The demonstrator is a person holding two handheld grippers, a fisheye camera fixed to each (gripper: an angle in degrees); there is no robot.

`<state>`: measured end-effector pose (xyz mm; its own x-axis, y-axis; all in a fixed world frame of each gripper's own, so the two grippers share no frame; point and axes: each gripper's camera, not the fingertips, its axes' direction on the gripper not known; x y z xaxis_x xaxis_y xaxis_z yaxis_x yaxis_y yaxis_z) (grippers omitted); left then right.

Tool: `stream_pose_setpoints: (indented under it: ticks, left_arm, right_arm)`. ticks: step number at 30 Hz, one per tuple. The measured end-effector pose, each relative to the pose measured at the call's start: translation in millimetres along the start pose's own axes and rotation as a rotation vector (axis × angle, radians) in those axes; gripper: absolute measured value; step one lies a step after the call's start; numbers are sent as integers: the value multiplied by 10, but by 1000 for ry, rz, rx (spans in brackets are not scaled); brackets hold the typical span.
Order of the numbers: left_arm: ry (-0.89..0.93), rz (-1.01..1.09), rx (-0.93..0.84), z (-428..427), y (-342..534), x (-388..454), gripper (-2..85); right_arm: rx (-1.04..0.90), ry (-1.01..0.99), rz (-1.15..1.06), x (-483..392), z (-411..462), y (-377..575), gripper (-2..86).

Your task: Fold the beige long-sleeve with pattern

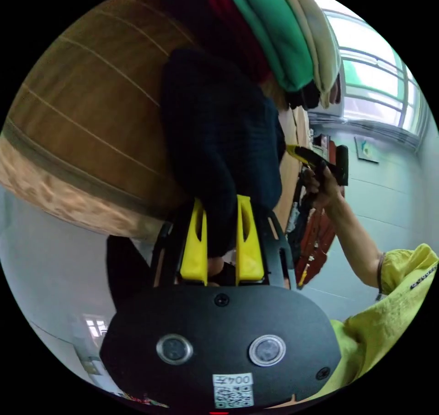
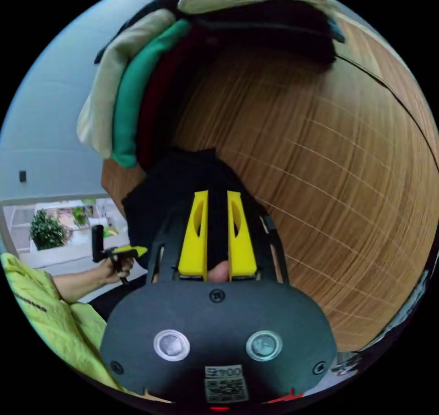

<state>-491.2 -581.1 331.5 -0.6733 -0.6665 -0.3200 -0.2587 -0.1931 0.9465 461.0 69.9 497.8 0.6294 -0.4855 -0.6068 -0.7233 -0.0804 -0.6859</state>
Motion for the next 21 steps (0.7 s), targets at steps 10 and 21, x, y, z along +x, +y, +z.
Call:
stream_pose_setpoints:
  ticks: [10, 21]
  left_arm:
    - [-305, 315, 144, -484, 208, 362, 167]
    - [-61, 349, 21, 63, -22, 491, 179]
  right_arm:
    - [292, -685, 487, 1156, 323, 1944, 169]
    - [285, -796, 425, 1226, 686, 1766, 156]
